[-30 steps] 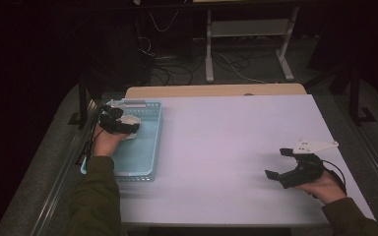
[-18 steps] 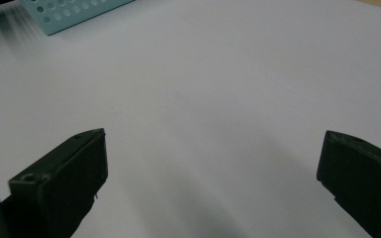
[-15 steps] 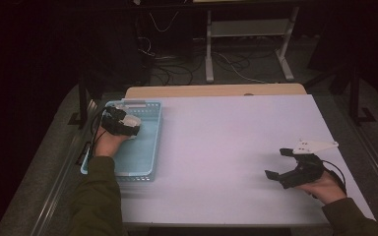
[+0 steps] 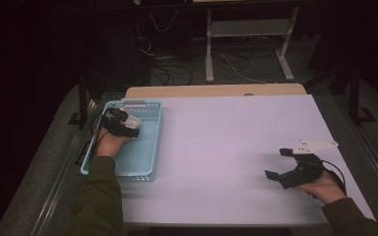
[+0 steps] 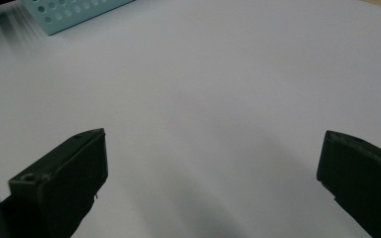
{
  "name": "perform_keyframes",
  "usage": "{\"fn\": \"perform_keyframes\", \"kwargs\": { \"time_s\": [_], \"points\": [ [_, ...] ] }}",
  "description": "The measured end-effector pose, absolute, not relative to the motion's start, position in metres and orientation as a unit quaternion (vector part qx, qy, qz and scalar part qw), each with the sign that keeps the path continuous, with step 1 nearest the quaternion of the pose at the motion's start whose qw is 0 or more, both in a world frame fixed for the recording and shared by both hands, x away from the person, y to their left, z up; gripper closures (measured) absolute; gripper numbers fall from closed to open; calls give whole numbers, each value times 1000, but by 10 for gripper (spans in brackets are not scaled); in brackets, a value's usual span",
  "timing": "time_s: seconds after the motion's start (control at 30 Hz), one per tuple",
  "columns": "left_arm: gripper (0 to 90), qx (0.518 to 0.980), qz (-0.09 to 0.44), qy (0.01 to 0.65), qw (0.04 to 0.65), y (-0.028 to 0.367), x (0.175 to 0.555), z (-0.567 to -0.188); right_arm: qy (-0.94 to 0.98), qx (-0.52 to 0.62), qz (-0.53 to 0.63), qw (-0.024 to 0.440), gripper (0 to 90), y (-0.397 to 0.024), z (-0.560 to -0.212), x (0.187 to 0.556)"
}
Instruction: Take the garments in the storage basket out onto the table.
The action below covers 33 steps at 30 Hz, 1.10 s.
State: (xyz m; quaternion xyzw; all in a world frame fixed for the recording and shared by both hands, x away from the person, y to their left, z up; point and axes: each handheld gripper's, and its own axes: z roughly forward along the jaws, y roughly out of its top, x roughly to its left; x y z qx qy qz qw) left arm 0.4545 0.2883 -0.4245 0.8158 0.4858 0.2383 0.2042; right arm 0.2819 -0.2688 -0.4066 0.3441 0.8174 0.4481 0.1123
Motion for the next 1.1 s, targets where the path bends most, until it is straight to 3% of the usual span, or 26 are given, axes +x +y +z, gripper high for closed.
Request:
{"fn": "perform_keyframes", "kwargs": {
  "time_s": [0.53, 1.1],
  "points": [
    [221, 819, 243, 484, 188, 286, 453, -428, 818, 343, 448, 112, 0, -269, -407, 282],
    [473, 817, 237, 492, 185, 286, 451, -425, 819, 343, 447, 112, 0, -268, -407, 282]
  ]
}}
